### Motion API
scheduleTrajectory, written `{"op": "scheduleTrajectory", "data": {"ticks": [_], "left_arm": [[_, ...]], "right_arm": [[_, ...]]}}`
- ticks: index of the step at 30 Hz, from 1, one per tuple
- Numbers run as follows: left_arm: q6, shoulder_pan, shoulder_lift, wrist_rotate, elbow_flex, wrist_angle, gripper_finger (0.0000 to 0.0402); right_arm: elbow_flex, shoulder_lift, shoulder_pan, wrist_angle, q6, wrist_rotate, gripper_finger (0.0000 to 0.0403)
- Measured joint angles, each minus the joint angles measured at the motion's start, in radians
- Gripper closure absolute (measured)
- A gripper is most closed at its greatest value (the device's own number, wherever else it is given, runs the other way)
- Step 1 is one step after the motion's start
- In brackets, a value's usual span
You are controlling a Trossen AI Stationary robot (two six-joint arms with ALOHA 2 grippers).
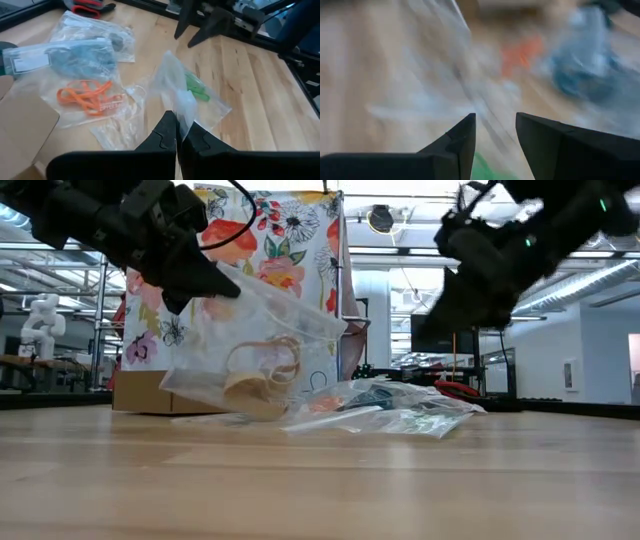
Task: Sort rubber bands
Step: Close the transparent zip bag
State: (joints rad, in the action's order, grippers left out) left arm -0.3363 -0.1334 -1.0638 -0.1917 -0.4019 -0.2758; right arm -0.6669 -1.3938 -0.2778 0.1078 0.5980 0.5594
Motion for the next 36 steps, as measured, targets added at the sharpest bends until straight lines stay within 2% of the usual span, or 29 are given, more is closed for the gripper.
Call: {"op": "scheduleTrajectory", "data": {"ticks": [4,6,7,10,15,19,30,36], "left_arm": [[-0.017,0.0,0.0,0.001,-0.001,0.004,0.0401],[-0.03,0.005,0.0,0.001,-0.002,0.015,0.0401],[-0.043,0.006,0.0,0.001,-0.002,0.03,0.0401],[-0.081,0.01,-0.008,0.004,-0.002,0.051,0.0401],[-0.103,0.01,-0.036,0.036,-0.02,0.065,0.0401],[-0.104,0.009,-0.046,0.056,-0.029,0.1,0.0401],[-0.095,0.008,-0.045,0.065,-0.029,0.103,0.0401],[-0.094,0.008,-0.045,0.065,-0.029,0.101,0.0401]], "right_arm": [[0.18,-0.067,0.023,-0.695,-0.146,-0.005,0.027],[0.181,-0.115,0.056,-0.899,-0.274,-0.064,0.027],[0.162,-0.139,0.074,-0.933,-0.325,-0.104,0.027],[0.037,-0.2,0.127,-0.874,-0.427,-0.216,0.027],[-0.242,-0.343,0.19,-0.586,-0.565,-0.367,0.027],[-0.387,-0.415,0.199,-0.53,-0.66,-0.389,0.027],[-0.519,-0.548,0.205,-0.506,-0.719,-0.436,0.027],[-0.553,-0.559,0.206,-0.515,-0.738,-0.436,0.027]]}}
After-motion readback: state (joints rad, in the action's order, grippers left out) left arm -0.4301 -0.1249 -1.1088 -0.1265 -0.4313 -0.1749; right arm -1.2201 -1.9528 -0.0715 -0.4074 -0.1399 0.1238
